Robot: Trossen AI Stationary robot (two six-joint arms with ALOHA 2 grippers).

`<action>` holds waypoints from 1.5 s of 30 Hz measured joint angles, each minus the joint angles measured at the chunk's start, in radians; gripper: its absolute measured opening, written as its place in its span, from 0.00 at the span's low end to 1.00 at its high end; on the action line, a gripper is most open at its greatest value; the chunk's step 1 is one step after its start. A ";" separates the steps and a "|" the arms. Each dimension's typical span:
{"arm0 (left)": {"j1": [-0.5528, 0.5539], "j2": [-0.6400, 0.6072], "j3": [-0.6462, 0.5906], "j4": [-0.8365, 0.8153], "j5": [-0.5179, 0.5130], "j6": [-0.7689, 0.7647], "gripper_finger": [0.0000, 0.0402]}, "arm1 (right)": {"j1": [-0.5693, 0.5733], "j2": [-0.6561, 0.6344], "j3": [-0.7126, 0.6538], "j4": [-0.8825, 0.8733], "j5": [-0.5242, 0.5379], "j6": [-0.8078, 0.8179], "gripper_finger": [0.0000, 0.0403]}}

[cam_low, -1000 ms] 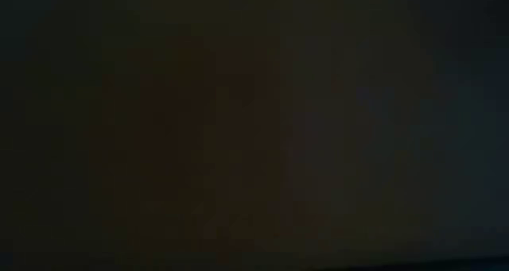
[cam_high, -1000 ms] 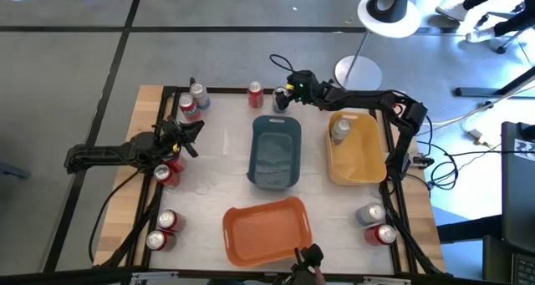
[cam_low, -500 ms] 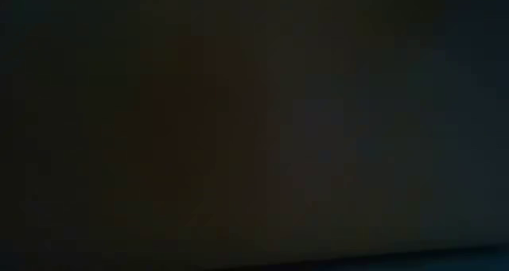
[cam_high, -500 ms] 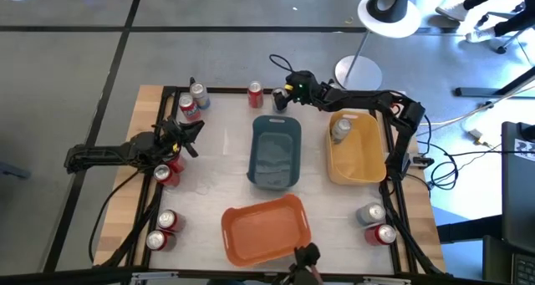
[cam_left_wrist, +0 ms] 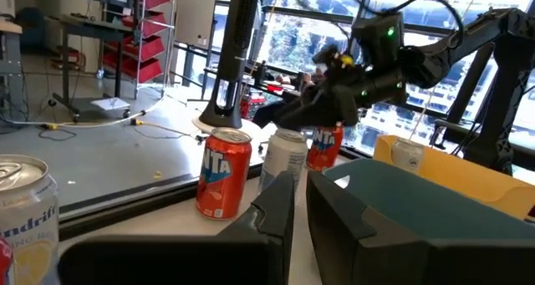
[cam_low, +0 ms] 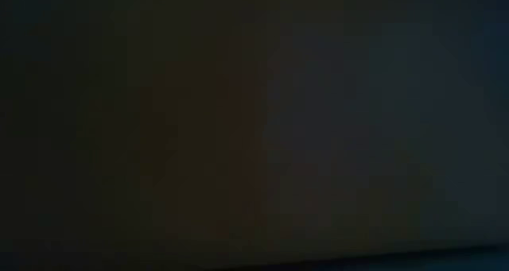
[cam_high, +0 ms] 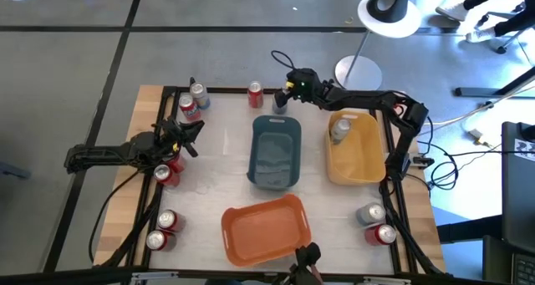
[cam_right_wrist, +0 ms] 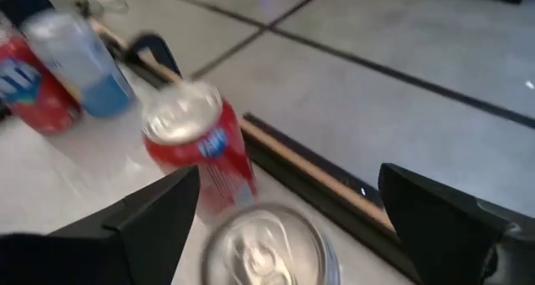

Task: Sort soda cans
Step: Put the top right white soda can into the yellow bin

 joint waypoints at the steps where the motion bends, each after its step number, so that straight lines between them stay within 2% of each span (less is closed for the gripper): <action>1: 0.000 0.000 0.000 0.000 0.000 0.000 0.07 | 0.000 -0.003 0.001 0.002 0.000 0.000 0.91; 15: 0.000 0.000 0.000 0.000 0.000 0.000 0.07 | 0.014 0.088 0.000 -0.007 -0.014 0.001 0.91; 23: 0.000 0.000 0.000 0.000 0.000 0.008 0.07 | 0.014 0.092 0.000 -0.022 -0.014 -0.003 0.91; 26: 0.000 0.000 0.000 0.000 0.000 0.003 0.07 | 0.014 0.092 0.000 -0.028 -0.014 -0.003 0.87; 32: 0.000 0.000 0.000 0.000 0.000 0.000 0.07 | 0.014 0.090 0.000 -0.044 -0.014 -0.005 0.72; 40: 0.000 0.000 0.000 0.000 0.000 -0.003 0.07 | 0.013 0.047 -0.003 -0.075 -0.017 -0.026 0.72; 45: 0.000 0.000 0.000 0.005 0.000 0.040 0.07 | 0.013 -0.048 -0.003 -0.076 -0.017 -0.046 0.72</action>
